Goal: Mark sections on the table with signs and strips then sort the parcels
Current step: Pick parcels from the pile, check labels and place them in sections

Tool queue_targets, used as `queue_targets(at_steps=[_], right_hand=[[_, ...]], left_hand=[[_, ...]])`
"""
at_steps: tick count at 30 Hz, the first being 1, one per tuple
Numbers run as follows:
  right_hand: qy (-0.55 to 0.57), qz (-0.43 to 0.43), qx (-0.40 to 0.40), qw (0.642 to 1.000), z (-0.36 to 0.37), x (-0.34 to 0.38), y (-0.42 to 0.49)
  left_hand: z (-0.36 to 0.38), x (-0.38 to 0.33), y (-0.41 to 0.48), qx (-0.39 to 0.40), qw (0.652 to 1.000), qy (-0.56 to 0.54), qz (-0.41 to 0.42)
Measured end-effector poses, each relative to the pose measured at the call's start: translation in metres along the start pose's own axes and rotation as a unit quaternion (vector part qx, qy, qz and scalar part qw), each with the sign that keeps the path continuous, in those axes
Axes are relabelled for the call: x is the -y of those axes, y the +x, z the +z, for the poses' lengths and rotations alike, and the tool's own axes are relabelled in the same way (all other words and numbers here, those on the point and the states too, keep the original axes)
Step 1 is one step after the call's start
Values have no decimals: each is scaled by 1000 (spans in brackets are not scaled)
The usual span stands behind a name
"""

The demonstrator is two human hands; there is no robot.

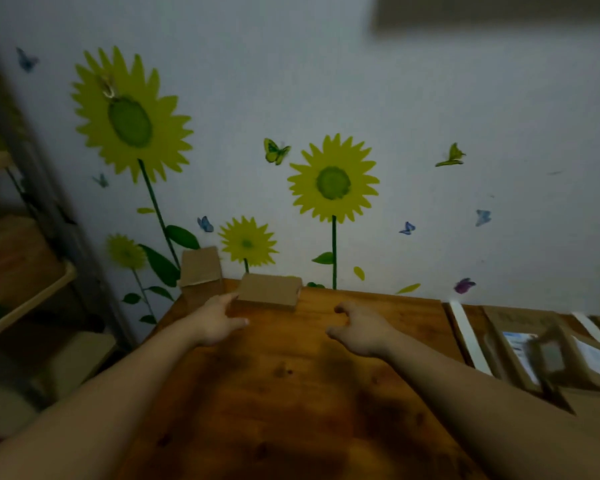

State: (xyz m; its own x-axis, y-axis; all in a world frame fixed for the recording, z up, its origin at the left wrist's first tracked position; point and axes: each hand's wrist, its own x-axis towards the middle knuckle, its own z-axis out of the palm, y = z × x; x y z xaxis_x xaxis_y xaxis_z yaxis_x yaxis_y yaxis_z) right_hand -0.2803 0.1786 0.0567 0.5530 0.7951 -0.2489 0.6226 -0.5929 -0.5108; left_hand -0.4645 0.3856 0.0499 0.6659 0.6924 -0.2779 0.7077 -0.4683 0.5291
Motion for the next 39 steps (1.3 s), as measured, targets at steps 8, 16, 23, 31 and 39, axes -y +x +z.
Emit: queue_targets(at_steps=[8, 16, 23, 31, 39], right_hand=[[2, -7, 35, 999, 20, 22, 118], [17, 22, 71, 997, 72, 7, 262], [-82, 39, 144, 985, 125, -11, 316], [15, 52, 93, 994, 144, -32, 310], [164, 66, -113, 978, 95, -28, 256]], left_hand=[[-15, 34, 92, 23, 999, 32, -33], [12, 46, 219, 50, 998, 43, -21], [57, 75, 296, 50, 992, 96, -69], [78, 95, 316, 57, 988, -40, -135], [52, 55, 263, -35, 999, -7, -8]])
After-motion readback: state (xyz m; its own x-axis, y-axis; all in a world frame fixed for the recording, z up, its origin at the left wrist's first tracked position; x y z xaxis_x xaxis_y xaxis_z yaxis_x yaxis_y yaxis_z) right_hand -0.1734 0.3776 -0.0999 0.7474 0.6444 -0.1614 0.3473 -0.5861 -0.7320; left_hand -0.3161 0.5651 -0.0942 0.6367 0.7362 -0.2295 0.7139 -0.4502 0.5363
